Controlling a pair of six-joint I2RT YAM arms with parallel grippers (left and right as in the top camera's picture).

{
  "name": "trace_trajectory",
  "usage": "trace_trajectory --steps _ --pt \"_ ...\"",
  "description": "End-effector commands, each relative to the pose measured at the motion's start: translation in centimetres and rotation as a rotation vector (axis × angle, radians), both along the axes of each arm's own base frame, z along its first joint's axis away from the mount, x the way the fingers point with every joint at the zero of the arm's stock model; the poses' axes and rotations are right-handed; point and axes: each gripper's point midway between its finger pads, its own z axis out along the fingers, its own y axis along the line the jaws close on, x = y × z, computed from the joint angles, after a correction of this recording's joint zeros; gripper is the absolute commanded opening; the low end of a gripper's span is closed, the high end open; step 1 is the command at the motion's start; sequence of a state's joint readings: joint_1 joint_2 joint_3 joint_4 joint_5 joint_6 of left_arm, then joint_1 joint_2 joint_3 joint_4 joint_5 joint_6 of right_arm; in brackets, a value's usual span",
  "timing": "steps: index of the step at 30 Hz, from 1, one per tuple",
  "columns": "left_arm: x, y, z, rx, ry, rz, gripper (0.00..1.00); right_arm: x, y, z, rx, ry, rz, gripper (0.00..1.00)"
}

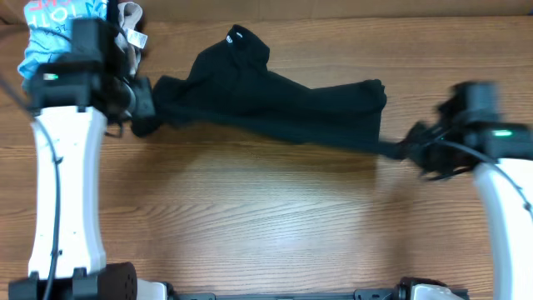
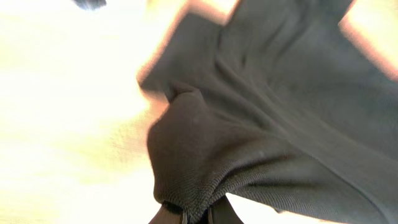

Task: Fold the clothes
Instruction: 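Lift the hem with both grippers and fold it toward the collar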

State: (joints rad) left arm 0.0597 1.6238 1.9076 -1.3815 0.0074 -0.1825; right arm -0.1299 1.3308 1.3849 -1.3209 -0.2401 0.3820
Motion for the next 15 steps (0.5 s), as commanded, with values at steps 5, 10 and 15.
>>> trace_trajectory --steps 5,10,15 --pt "-1.3 2.4 15.2 0.124 -0.401 0.060 0.04 -1.4 -5.0 15.3 -0.186 -0.357 -0.034 0.04" --pt "-5.6 2.5 22.2 0.158 -0.604 0.092 0.04 -4.5 -4.9 21.8 -0.240 -0.504 -0.076 0.04" --pt "-10.7 3.1 26.5 0.201 -0.749 0.143 0.04 -8.0 -3.7 26.6 -0.287 -0.657 -0.082 0.04"
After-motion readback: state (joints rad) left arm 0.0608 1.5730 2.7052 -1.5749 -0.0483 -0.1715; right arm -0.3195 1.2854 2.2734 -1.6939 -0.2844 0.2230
